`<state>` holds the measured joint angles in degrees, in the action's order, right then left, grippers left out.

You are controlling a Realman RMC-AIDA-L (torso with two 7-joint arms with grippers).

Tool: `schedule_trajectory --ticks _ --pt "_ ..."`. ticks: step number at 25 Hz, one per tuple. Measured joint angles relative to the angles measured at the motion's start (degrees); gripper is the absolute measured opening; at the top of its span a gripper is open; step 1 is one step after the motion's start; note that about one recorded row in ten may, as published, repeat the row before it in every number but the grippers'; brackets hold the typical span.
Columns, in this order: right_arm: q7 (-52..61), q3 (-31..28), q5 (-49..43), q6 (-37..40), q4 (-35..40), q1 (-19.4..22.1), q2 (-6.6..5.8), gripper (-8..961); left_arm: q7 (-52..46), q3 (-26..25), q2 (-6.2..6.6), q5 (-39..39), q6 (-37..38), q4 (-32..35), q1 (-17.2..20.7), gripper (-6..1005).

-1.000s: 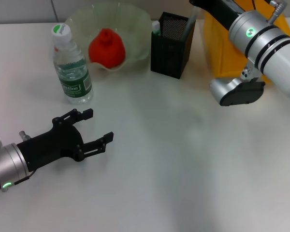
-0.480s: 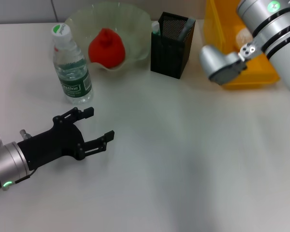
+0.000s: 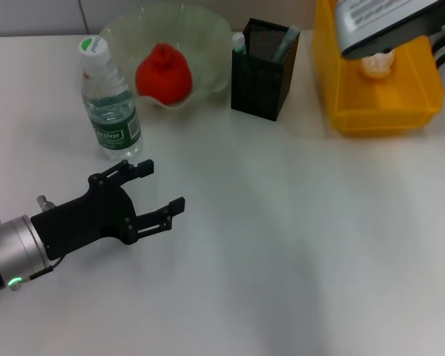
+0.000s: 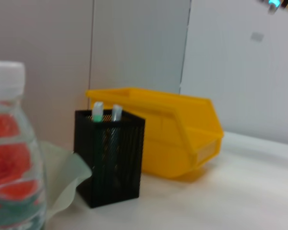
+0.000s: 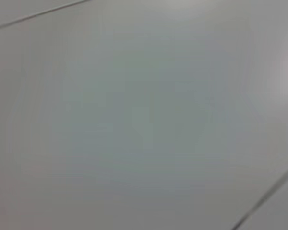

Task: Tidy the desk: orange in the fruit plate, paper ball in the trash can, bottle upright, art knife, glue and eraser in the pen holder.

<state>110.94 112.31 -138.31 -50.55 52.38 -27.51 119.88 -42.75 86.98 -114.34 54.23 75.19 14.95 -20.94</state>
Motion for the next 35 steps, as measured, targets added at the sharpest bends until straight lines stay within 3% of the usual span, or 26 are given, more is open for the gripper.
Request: schedule_trajectory --ticks 2,3,9,13,18,23,26,30,33,35 --pt "15.6 0.0 1.2 2.0 -0.1 0.0 -0.03 650 -0.1 -0.2 0.00 0.0 1.6 0.0 0.0 859" --pt "15.6 0.0 1.2 2.0 -0.1 0.0 -0.03 650 -0.1 -0.3 0.00 0.0 2.4 0.0 0.0 859" --pt "49.6 0.1 -1.2 10.5 0.2 -0.8 -0.63 650 -0.5 -0.4 0.13 0.0 6.6 0.0 0.5 859" --pt "61.4 2.0 -2.6 15.5 4.5 0.2 -0.79 650 -1.4 -0.5 0.57 0.0 8.0 -0.1 0.6 859" --pt "60.7 3.9 0.4 27.7 16.4 3.9 -0.75 650 -1.7 -2.3 0.92 0.2 9.7 0.0 0.6 859" --pt "59.8 1.5 8.7 42.8 28.4 8.2 -0.99 651 -1.7 -3.0 1.41 0.2 11.0 0.0 0.6 859" --pt "59.3 -4.9 13.4 55.6 35.6 9.6 -0.99 651 -1.7 -3.3 1.50 0.1 11.6 0.1 0.6 859" --pt "55.4 -15.9 21.7 75.9 40.1 7.9 -1.45 650 -1.7 -3.6 1.52 0.1 12.2 0.5 0.7 859" --pt "45.2 -25.2 30.3 91.1 38.9 5.7 -1.03 650 -1.7 -3.6 1.70 0.1 13.0 0.6 0.6 859" --pt "36.7 -31.6 38.0 100.6 33.6 4.0 -0.83 650 -2.1 -3.7 1.74 0.0 13.3 0.7 0.5 859"
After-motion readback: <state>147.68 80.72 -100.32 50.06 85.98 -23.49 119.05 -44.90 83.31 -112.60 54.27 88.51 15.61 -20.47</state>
